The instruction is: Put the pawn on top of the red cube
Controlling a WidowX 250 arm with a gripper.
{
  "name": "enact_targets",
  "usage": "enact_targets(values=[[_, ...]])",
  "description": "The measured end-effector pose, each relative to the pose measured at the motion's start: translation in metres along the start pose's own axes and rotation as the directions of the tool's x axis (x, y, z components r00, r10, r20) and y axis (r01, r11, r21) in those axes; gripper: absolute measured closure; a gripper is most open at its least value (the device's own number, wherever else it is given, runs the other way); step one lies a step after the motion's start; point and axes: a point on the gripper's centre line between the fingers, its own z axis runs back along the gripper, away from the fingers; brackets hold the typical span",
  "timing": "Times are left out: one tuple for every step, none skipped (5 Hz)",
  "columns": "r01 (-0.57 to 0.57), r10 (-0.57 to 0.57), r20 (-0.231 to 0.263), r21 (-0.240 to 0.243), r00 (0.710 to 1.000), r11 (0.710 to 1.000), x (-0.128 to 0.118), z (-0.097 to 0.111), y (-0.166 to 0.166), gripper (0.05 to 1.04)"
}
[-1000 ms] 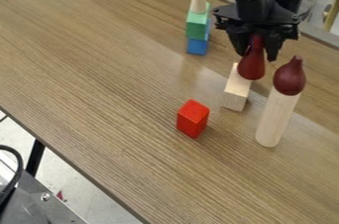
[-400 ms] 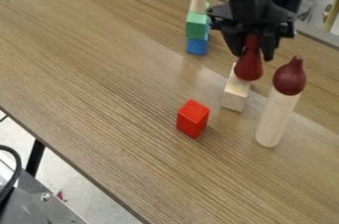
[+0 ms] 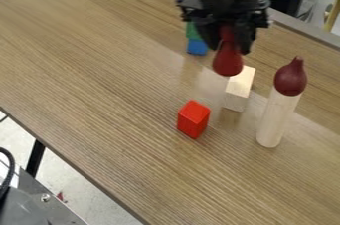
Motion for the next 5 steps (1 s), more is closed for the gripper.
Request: enact_targets(values=[[0.037,-0.037,-0.018,-0.007,0.999,0.999,-0.025,0.010,0.007,0.495],[0.070,-0.070,-0.024,-0.015,0.997,0.997,-0.042,0.016,0.010,0.495],[0.088,-0.088,-0.037,-0.005,0.995,0.996,-0.053,0.013,0.013,0.495],[0.129,-0.128,-0.032,0.014,0.991,0.992,-0.063,0.005,0.016,0.495],[0.151,-0.151,-0.021,0.023,0.988,0.988,-0.065,-0.003,0.018,0.495]])
